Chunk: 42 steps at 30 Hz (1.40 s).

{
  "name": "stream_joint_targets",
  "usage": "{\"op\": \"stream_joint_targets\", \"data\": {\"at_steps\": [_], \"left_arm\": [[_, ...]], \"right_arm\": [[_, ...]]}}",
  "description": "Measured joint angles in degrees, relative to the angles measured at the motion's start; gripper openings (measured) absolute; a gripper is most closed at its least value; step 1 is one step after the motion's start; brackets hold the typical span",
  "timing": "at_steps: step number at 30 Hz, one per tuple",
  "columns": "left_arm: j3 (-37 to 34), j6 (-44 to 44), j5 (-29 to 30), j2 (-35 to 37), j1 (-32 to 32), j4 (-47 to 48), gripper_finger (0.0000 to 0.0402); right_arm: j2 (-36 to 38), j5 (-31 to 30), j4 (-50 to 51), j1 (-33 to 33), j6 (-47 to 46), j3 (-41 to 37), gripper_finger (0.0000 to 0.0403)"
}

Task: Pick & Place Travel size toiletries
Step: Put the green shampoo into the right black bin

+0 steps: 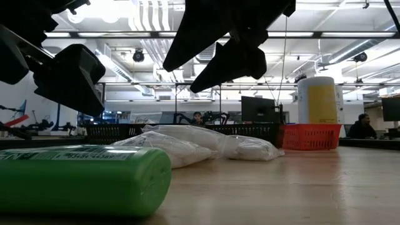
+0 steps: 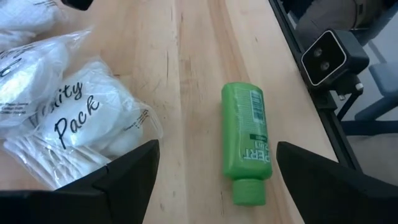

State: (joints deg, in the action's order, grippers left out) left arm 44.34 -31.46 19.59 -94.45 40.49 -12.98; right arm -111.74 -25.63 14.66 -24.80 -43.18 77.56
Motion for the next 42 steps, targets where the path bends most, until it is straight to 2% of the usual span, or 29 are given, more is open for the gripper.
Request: {"op": "stream_joint_targets", "data": {"at_steps": [9,18,28,42], "left_arm": [[0.0,1.6,1.3,-0.8,0.1,-0.5,0.0328],[4.6,1.4,-0.1,-9.7,0.3,-1.4,0.0328],[6.0,3.3,-0.4,-10.1,0.3,0.0,0.0328],[5.9,-8.2,1.0,-6.9,0.3,0.4,0.0328]], "right_arm": [[0.0,-1.3,0.0,-0.1,0.0,0.0,0.0317],[0.0,-1.4,0.0,-0.1,-0.2,0.0,0.0331],[0.0,-1.4,0.0,-0.1,-0.3,0.0,0.0322],[0.0,-1.5,0.1,-0.1,0.1,0.0,0.0292]]}}
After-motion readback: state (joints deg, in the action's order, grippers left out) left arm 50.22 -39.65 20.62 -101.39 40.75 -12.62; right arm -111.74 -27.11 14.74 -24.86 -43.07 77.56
